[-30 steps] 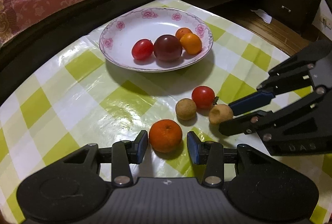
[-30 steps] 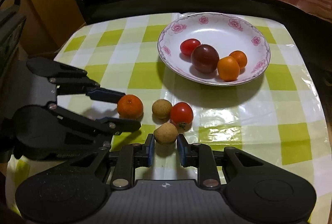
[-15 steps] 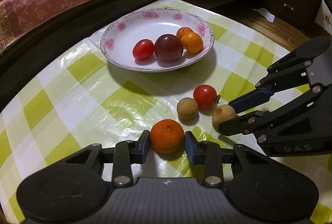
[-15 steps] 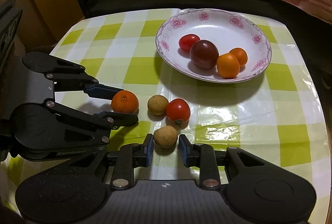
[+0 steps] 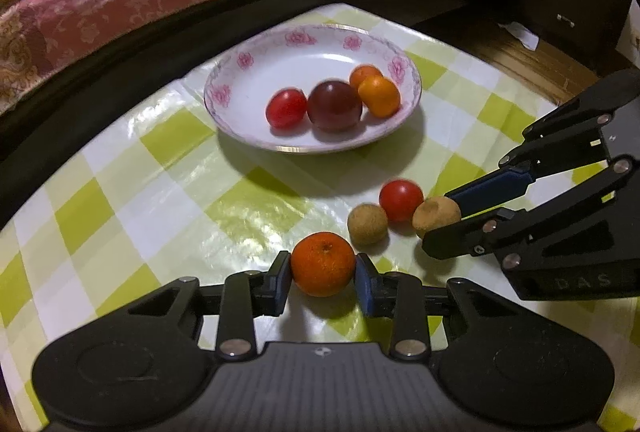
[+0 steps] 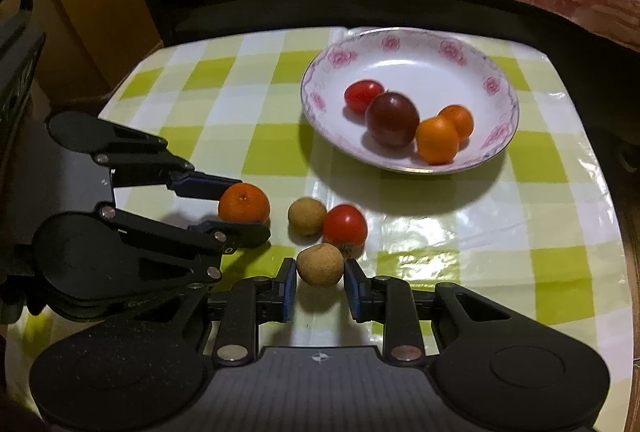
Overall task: Organize fruits
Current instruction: 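Carry both fruits to the plate and open both tools to release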
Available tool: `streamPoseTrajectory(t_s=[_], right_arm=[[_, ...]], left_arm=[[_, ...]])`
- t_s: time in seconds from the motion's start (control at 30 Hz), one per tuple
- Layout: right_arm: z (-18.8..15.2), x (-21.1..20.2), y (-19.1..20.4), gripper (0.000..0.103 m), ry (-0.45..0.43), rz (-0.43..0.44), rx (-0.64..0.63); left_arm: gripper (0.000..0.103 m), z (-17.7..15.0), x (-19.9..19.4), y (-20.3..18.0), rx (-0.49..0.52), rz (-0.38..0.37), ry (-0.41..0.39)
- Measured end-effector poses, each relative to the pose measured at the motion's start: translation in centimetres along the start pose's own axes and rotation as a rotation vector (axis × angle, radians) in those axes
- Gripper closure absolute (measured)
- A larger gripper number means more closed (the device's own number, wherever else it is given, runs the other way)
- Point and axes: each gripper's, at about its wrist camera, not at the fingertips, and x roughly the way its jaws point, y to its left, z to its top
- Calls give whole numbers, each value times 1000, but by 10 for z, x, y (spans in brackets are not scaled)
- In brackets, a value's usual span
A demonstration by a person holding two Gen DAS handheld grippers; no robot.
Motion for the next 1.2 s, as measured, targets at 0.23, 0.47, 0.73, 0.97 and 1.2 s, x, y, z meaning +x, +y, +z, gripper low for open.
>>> streamPoseTrajectory(t_s=[0.23,0.47,0.73,0.97,1.2], right_arm=[[12,-8,-9,81,-55,-16,33],[27,-12,-21,81,-104,-41,61],[42,-3,-34,81,-136,-57,101],[48,4,-38,80,-149,-67,123],[51,12,-47,80,-144,-60,153]], left_arm=[[61,20,-4,0,-16,6,-37],[61,38,-1,3,-39,27,-57],[62,53,10,3,-47,35,-69],[62,62,18,6,-43,66,-78],[62,67,28,5,-24,89,-76]])
